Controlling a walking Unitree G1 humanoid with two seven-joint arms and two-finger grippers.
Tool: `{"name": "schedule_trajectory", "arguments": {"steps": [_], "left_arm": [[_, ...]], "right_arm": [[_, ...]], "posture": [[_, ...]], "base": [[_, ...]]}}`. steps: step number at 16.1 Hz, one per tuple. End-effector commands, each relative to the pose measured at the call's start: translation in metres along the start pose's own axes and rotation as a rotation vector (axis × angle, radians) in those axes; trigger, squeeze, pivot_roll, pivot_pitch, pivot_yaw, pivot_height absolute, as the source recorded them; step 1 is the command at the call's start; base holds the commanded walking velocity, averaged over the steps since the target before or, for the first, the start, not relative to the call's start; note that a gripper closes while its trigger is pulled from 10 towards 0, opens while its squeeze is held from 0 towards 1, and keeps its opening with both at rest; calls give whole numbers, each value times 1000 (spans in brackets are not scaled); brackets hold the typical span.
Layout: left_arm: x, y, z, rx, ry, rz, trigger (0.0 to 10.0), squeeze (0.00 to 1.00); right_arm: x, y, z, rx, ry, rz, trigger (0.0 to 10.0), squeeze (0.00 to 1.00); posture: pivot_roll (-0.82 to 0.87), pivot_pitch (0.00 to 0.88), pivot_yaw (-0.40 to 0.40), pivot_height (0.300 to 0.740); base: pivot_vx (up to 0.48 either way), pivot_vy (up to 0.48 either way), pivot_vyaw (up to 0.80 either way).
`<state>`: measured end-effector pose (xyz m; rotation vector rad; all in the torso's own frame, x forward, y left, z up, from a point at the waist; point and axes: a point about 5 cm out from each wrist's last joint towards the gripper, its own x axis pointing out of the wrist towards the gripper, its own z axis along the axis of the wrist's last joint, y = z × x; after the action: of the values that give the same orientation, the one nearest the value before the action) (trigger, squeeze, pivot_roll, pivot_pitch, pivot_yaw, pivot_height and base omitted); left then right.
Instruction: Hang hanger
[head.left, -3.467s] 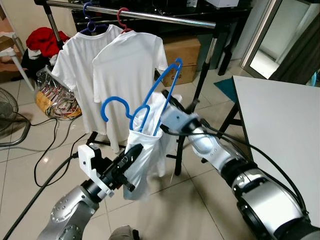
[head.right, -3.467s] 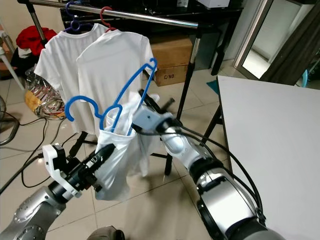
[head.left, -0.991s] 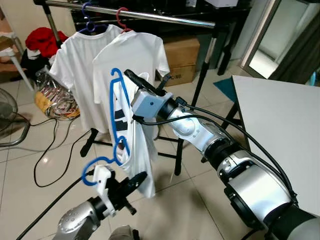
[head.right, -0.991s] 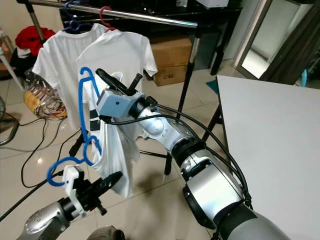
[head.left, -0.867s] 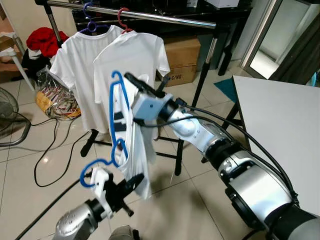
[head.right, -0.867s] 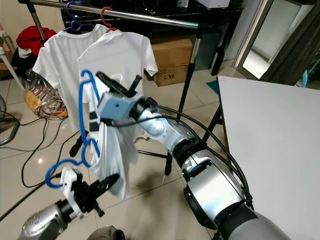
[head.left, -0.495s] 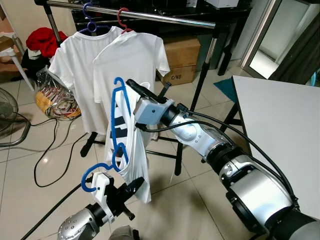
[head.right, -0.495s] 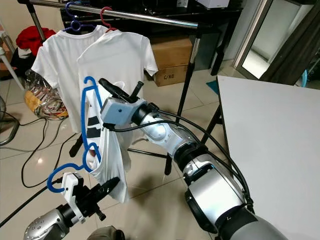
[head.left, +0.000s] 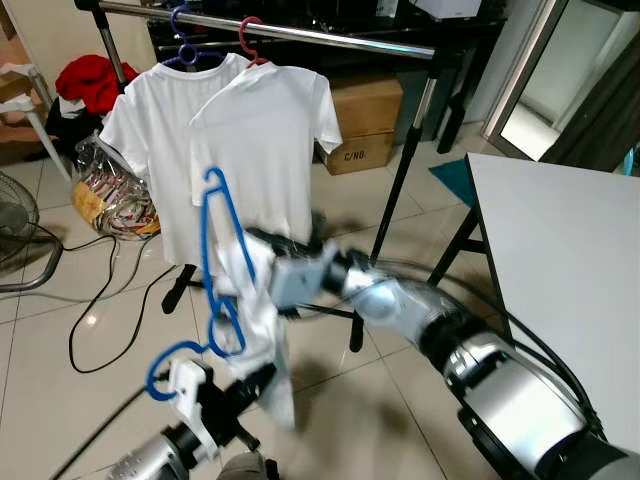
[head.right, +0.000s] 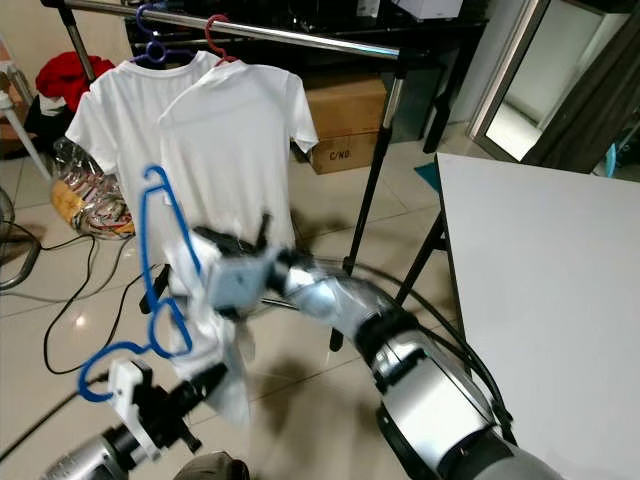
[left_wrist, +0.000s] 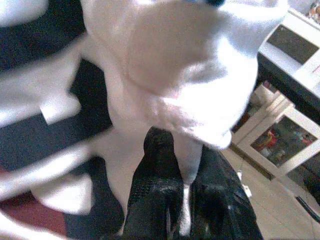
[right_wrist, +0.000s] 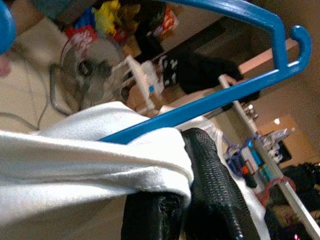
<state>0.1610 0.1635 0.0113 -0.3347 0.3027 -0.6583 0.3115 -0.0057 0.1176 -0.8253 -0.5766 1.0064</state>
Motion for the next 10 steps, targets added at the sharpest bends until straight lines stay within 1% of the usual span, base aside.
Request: {"name": "schedule_trajectory", "arguments": {"steps": [1,2,5,7,9,10], "left_arm": [[2,-5,-7,-5,26,-20,10000,0],[3,-8,-10,-16,25,-19,10000,0],[7,-8,-7,-9,14,-22,10000,0],[10,-7,-5,16,11,-28,10000,0],[11,-9,-4,23,12,-33,10000,0],[10,-9,-5,21,14,-33,10000,0]], "right_arm": [[1,-5,1,-10,-4,-20,10000,0],[-3,-4,-5,29,34,-20,10000,0],[-10,6,-12,32,80,-10,10000,0],[-15,15,-20,106,157,-20,10000,0],[-20,22,-27,175,212,-22,10000,0],[-24,25,-31,242,251,-34,10000,0]], "posture": [[144,4,-27,740],[144,4,-27,740],[137,1,-32,740],[137,0,-33,740],[137,0,-33,740],[137,0,-33,740]], "base": [[0,0,0],[0,0,0],[0,0,0],[0,0,0],[0,0,0],[0,0,0]]}}
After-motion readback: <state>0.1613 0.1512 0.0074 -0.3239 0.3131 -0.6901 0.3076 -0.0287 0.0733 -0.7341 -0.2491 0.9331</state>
